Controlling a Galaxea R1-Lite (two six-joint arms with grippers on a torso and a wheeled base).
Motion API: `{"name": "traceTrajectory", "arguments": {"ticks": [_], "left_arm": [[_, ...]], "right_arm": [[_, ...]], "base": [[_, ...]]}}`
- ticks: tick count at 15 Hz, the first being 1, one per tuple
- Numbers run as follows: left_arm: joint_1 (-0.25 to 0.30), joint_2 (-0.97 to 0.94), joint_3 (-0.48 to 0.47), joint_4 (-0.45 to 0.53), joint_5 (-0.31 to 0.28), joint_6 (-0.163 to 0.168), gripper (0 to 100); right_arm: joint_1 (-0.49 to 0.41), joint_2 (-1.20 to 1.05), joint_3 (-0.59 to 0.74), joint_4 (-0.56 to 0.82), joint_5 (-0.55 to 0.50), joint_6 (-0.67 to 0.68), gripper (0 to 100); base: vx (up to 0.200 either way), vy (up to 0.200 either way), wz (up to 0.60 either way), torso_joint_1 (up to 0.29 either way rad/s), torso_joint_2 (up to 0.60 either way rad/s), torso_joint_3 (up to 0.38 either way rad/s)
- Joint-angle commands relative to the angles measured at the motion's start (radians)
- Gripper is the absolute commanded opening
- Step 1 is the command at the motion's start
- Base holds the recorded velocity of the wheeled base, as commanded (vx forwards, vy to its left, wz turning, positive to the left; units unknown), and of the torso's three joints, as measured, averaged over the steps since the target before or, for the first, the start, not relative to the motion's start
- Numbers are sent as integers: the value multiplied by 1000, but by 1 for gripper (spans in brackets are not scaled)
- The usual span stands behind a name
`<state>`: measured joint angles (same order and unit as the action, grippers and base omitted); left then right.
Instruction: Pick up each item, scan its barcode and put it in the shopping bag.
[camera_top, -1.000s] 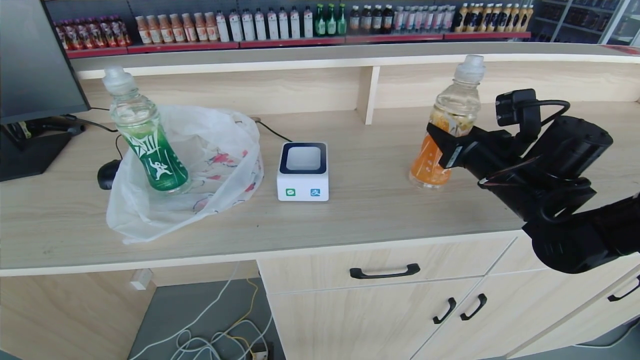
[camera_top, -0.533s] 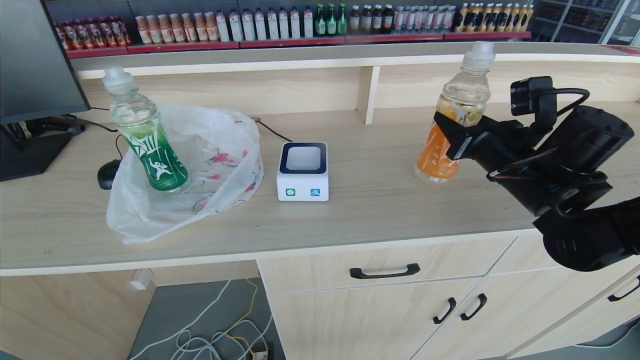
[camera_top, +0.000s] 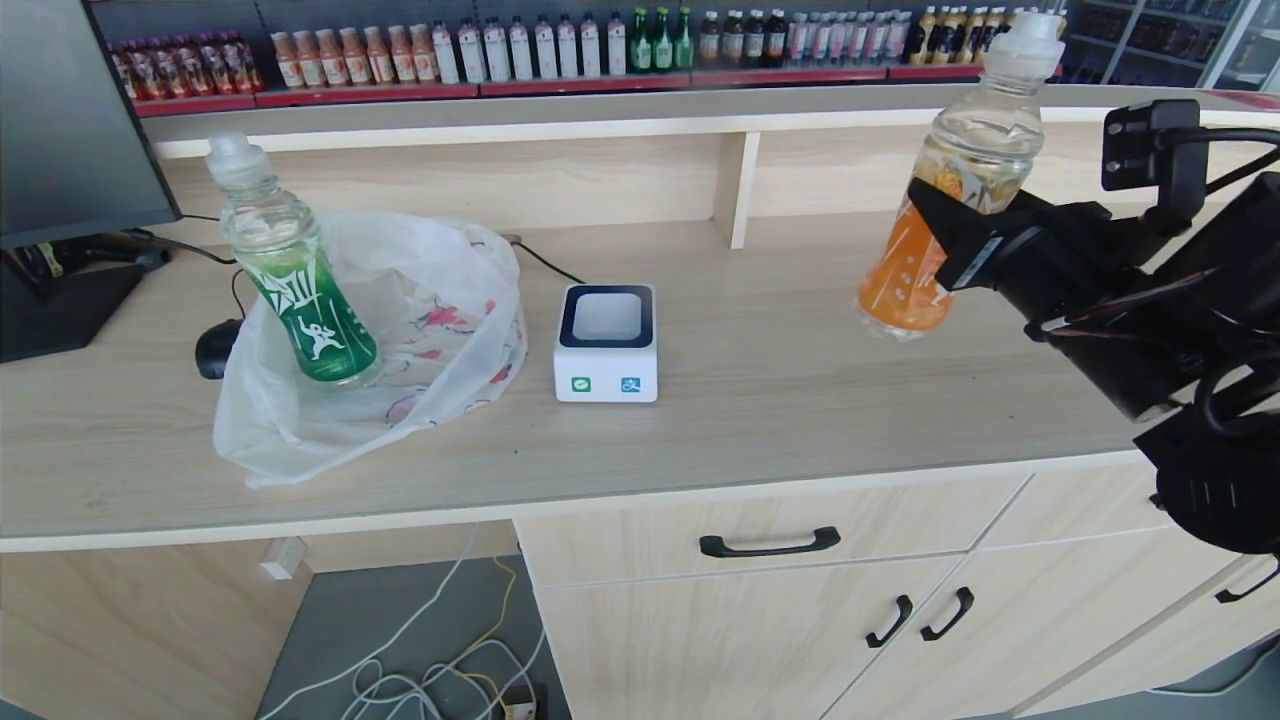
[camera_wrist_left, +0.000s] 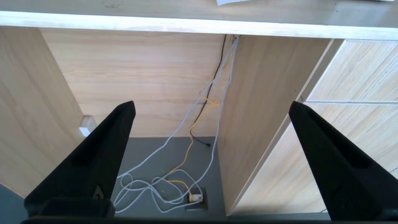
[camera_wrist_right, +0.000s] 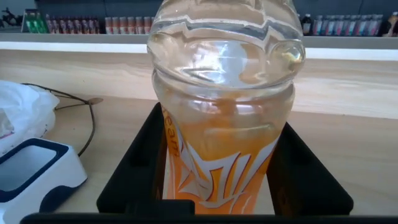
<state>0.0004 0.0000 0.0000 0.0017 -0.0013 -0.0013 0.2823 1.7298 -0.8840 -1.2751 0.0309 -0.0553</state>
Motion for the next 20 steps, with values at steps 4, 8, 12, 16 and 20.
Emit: {"name": "traceTrajectory", "arguments": {"ticks": [4, 8, 12, 16, 20], "left_arm": [[0, 0, 0, 0, 0, 0, 100], [1, 0, 0, 0, 0, 0, 100], [1, 0, 0, -2, 0, 0, 100], [0, 0, 0, 0, 0, 0, 100], [1, 0, 0, 0, 0, 0, 100]], "right_arm": [[182, -165, 148, -4, -138, -8, 0], [339, -222, 175, -6, -223, -74, 0], [437, -248, 238, -10, -229, -120, 0], [468, -277, 364, -55, -229, -152, 0], [606, -276, 499, -155, -226, -290, 0]], "base": [[0, 0, 0, 0, 0, 0], [0, 0, 0, 0, 0, 0], [0, 0, 0, 0, 0, 0], [0, 0, 0, 0, 0, 0], [0, 0, 0, 0, 0, 0]]}}
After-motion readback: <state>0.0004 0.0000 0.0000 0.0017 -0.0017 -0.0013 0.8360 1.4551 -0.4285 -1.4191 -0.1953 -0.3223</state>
